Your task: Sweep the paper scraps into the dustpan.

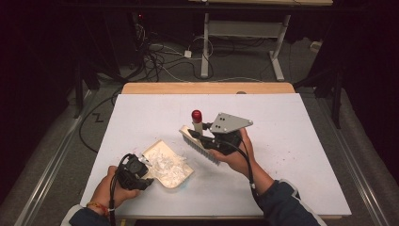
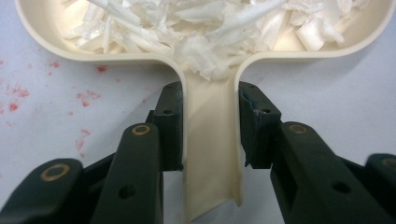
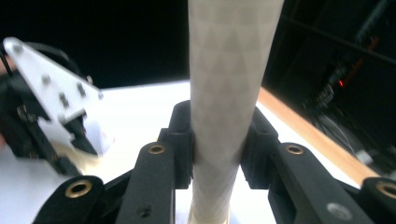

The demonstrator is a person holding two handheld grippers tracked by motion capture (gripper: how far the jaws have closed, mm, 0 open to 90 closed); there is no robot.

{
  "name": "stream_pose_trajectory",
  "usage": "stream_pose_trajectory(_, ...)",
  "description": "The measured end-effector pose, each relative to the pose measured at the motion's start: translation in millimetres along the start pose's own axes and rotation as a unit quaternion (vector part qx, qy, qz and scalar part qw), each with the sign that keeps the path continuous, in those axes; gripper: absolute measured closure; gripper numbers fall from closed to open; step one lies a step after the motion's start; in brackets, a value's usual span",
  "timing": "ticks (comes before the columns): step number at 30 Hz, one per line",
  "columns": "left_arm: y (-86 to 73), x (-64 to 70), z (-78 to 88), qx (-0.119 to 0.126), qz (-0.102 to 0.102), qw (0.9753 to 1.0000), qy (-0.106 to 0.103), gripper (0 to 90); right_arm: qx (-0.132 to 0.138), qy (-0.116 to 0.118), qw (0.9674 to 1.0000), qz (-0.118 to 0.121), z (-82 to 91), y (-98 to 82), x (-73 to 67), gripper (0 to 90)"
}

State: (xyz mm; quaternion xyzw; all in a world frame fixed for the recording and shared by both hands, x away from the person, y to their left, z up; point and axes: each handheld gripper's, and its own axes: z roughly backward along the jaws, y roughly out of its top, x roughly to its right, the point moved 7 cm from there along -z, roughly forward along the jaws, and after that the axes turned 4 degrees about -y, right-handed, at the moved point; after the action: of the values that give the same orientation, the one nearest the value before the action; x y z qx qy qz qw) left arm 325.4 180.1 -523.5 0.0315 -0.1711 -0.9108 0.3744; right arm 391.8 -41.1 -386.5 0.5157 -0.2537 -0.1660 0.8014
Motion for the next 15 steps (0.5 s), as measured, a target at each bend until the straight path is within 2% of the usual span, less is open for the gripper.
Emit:
stream_pose_trajectory(3,0.4,0.8,0.2,0.0,0.001,1.0,0.003,62.8,-0.024,-0.01,0.9996,-0.01,10.5,-12.1,1.3,70.1)
stream_pose_trajectory(5,0.9,1.7,0.5,-0.001,0.003,1.0,0.004,62.7,-0.042,-0.014,0.999,-0.012,14.7,-22.2,-3.2,70.1)
stream_pose_trajectory(7,1.1,2.2,1.0,-0.003,0.003,1.0,0.005,62.7,-0.057,0.001,0.9983,-0.01,15.7,-30.3,-14.3,70.1)
stream_pose_trajectory(10,1.6,4.1,1.1,-0.004,0.002,1.0,0.007,62.6,-0.06,0.02,0.9978,-0.019,15.4,-31.8,-30.4,70.2)
stream_pose_trajectory(12,1.9,5.3,0.3,-0.002,-0.002,1.0,0.005,62.0,-0.054,0.014,0.9984,-0.007,12.2,-30.3,-43.2,70.1)
stream_pose_trajectory(15,3.2,6.5,-2.0,-0.007,-0.003,0.9999,0.009,61.7,-0.051,0.026,0.9984,0.0,2.5,-26.7,-54.2,70.2)
